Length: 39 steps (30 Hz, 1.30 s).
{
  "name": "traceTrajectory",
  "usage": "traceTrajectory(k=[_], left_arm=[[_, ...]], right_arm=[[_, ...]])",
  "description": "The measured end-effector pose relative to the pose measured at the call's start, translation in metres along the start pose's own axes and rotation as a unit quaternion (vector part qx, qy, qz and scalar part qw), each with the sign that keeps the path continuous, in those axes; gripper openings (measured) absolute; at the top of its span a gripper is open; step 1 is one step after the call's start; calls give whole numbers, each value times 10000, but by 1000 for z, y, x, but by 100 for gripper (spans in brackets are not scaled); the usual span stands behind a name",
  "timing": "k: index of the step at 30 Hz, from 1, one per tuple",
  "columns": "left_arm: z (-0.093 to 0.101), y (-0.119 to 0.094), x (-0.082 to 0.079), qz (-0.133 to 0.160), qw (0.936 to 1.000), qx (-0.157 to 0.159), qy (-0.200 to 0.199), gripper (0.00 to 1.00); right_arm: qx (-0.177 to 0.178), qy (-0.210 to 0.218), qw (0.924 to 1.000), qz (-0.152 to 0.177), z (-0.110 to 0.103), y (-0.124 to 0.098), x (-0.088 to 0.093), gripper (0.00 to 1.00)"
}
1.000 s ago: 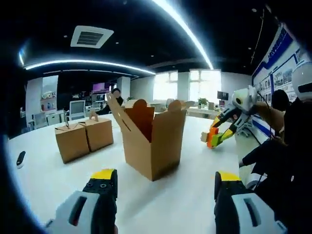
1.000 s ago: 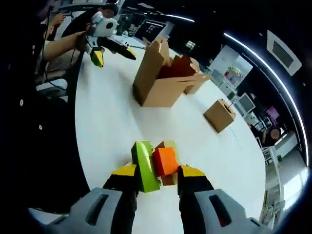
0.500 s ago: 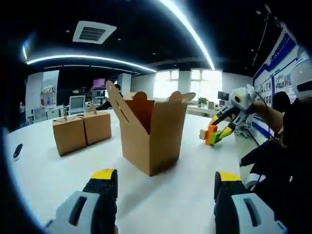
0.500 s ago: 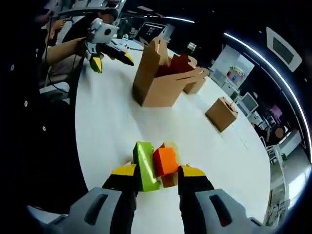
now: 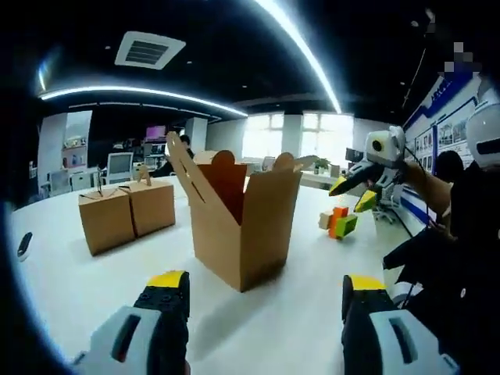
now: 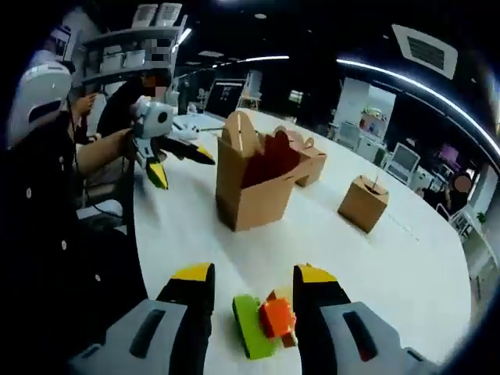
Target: Pick up one paper box from the group, open the paper box, and remove the item inside
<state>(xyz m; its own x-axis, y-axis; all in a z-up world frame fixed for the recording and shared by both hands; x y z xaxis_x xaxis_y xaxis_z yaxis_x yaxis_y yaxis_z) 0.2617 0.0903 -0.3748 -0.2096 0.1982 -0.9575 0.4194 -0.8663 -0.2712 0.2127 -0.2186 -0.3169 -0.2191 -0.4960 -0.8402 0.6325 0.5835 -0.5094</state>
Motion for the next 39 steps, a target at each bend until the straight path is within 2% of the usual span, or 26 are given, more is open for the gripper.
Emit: traceTrajectory(k=[2,4,8,10,12,14,18,30,39], left_arm=[[-7,7,-7,29,10000,-58,-42,73],[-12,13,-12,66,9999,-87,-103,70],[-14,33,-19,-13,9999,-164,30,67],[-16,44,-19,-117,9989,-289,344,64],[-18,53,-16,-205,9972,-465,540,60],[-15,60,-14,-209,9976,-436,494,57],[-16,63,-14,-220,9960,-606,614,53],[-45,68,-21,-332,9941,-854,575,53],[-62,73,-25,-343,9938,-932,496,53]], right_arm=[[-49,-131,9998,130,-1,21,-12,47],[-39,-223,9997,61,-2,40,-17,50],[-47,-211,9994,278,-4,70,-30,48],[-117,-150,9991,369,-6,84,-35,45],[-150,-52,9992,360,-5,99,-39,43],[-134,9,9994,310,-3,109,-40,40],[-154,121,9993,321,-3,118,-42,34],[-276,-19,9992,301,14,143,-55,34],[-447,100,9988,183,30,159,-58,35]])
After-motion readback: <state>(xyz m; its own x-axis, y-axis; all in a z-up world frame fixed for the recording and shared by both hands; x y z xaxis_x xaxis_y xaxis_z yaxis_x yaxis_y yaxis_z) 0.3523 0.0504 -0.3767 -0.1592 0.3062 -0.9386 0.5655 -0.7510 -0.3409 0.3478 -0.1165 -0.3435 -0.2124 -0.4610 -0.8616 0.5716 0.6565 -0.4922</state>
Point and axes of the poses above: the point that each gripper's makers call its tool centre point, and the gripper's own axes: y roughly forward along the fingers, z roughly to its right, x roughly out of its underside, the point moved 8 cm from there along -y, roughly backward along the fingers, and after that the axes turned 2 degrees about x, right-handed, at the moved point
